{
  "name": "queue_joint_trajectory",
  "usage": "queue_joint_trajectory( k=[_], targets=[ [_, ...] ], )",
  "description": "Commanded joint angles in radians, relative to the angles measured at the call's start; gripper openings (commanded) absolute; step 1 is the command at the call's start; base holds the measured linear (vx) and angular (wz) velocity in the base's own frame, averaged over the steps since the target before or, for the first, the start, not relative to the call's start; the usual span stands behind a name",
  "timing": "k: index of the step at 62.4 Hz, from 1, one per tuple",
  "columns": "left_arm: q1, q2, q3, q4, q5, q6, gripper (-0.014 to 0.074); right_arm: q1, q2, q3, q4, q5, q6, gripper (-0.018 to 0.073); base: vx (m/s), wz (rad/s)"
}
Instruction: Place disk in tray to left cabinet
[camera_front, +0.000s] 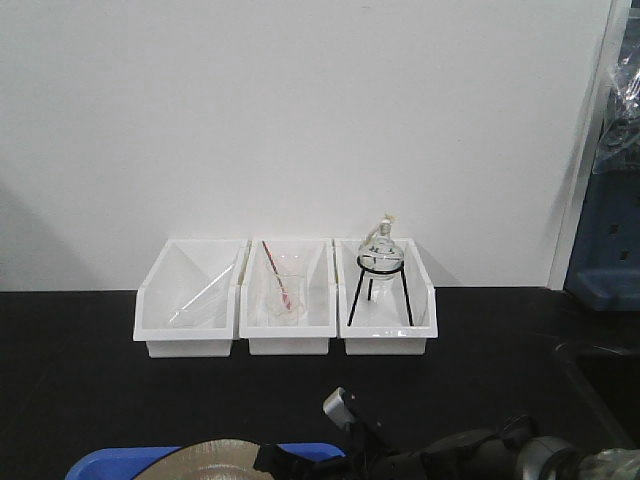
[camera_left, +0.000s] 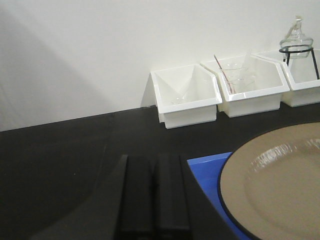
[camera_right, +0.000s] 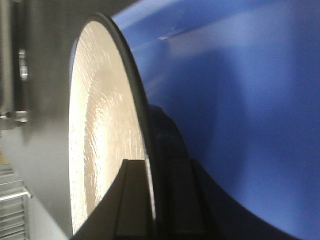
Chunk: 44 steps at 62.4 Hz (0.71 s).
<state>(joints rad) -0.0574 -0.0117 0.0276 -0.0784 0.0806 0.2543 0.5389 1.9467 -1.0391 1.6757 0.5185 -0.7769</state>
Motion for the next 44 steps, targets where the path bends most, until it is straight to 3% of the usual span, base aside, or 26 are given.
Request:
queue_joint_trajectory(
  k=[1,16,31,44],
  targets=[
    [0.001,-0.014,0.019,-0.004,-0.081,-0.007,-0.0006,-0.001,-0.042,-0.038,0.111,0.051,-0.035,0.0027,0.00,0.00],
    [0.001,-0.014,0.019,-0.004,-0.081,-0.007,-0.0006,-0.001,-0.035,-0.038,0.111,0.003,-0.219,0.0174,0.00,0.00],
    [0.001,-0.014,0.019,-0.004,-0.081,-0.007,-0.0006,-0.001,-0.036,-0.038,0.111,-0.120,-0.476,0.0375,0.00,0.00],
    [0.001,-0.014,0.019,-0.004,-0.081,-0.007,-0.0006,-0.001,-0.045,-0.073,0.111,-0.262,-0.708,0.0419,0.00,0.00]
  ],
)
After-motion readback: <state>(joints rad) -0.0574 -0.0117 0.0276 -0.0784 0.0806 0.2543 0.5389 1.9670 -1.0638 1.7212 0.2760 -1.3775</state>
